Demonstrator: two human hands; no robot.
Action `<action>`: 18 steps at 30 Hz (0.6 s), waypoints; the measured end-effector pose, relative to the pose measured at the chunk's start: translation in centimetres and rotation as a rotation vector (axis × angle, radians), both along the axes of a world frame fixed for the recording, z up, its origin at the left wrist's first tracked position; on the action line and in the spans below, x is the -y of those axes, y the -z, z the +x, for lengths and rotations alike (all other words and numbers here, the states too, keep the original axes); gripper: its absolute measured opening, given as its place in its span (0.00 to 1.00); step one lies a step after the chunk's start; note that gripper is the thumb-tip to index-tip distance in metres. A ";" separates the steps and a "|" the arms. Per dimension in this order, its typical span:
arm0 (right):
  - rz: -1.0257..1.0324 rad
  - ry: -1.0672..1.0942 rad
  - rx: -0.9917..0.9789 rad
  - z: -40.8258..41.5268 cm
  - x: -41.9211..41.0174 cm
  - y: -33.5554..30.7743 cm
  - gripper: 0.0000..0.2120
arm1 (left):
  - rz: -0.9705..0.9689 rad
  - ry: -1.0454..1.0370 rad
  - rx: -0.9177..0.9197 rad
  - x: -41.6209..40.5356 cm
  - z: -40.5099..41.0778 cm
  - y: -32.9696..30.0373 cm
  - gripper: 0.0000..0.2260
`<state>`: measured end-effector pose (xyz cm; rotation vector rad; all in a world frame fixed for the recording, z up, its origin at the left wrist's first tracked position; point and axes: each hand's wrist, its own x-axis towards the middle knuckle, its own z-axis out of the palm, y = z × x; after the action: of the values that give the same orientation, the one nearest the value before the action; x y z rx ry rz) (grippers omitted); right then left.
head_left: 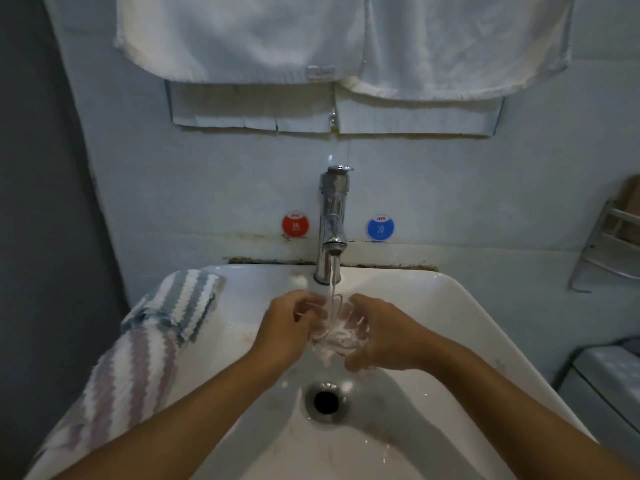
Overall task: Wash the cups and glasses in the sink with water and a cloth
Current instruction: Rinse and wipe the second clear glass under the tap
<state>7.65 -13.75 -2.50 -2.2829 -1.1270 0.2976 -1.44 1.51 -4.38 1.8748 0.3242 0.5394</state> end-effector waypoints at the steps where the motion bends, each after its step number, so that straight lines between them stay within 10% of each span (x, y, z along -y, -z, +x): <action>1: -0.002 0.015 -0.005 0.0 0.0 0.1 0.29 | -0.056 0.032 -0.015 0.8 -0.2 -0.1 0.09; 5: -0.044 0.047 0.050 -0.2 -0.5 0.9 0.34 | -0.212 0.115 -0.020 4.7 -0.2 -0.2 0.15; 18: -0.013 0.136 -0.146 0.4 -0.1 0.5 0.28 | 0.610 0.040 0.064 3.5 -0.7 0.8 0.26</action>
<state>8.02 -13.64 -3.03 -2.2951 -0.8946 0.4109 -2.17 -2.04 -5.20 2.4357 0.0779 0.7241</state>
